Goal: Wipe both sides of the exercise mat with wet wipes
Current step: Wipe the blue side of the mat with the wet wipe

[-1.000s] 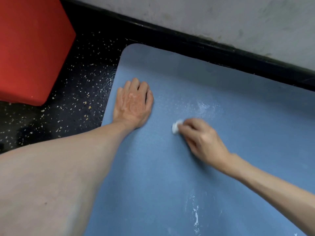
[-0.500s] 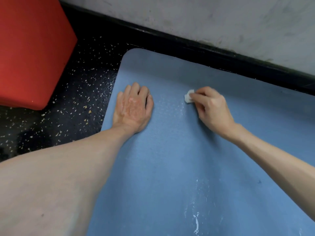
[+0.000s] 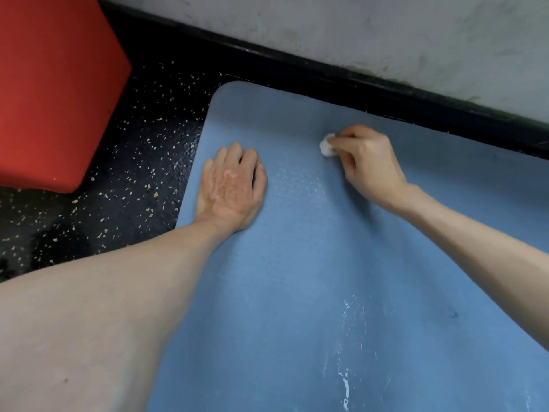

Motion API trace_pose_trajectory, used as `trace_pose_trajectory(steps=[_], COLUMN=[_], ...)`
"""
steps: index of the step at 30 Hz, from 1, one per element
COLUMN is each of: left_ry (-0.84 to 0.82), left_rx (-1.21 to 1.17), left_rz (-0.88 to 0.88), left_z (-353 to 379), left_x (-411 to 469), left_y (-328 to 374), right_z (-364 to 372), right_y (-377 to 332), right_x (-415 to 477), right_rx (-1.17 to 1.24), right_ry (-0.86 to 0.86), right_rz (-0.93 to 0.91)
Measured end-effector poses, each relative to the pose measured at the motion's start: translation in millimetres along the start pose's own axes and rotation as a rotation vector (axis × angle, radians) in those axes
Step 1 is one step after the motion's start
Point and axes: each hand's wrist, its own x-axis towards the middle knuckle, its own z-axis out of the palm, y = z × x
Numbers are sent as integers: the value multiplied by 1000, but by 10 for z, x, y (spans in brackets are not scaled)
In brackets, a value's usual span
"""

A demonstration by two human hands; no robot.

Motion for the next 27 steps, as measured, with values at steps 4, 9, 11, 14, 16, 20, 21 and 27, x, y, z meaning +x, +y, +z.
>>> trace_pose_trajectory(steps=[4, 9, 11, 14, 16, 20, 21, 27], left_ry=[7, 4, 0, 6, 11, 22, 25, 37], left_rx=[-12, 3, 4, -3, 2, 5, 3, -1], left_rz=[-8, -5, 5, 8, 11, 19, 20, 30], left_z=[5, 7, 5, 2, 5, 12, 15, 28], left_x=[3, 5, -2, 2, 5, 0, 0, -14], left_y=[-6, -6, 8, 10, 4, 2, 2, -17], right_z=[71, 6, 20, 100, 136, 87, 73, 130], right_y=[-132, -671, -607, -492, -609, -951, -961, -850], right_x=[-89, -1062, -1054, -864, -972, -1560, -1610, -1451], right_rx=[-14, 153, 150, 90, 102, 219, 240, 155], right_ry=[65, -113, -143, -21, -7, -144, -181, -68], right_rz=[87, -32, -37, 76, 88, -7, -28, 72])
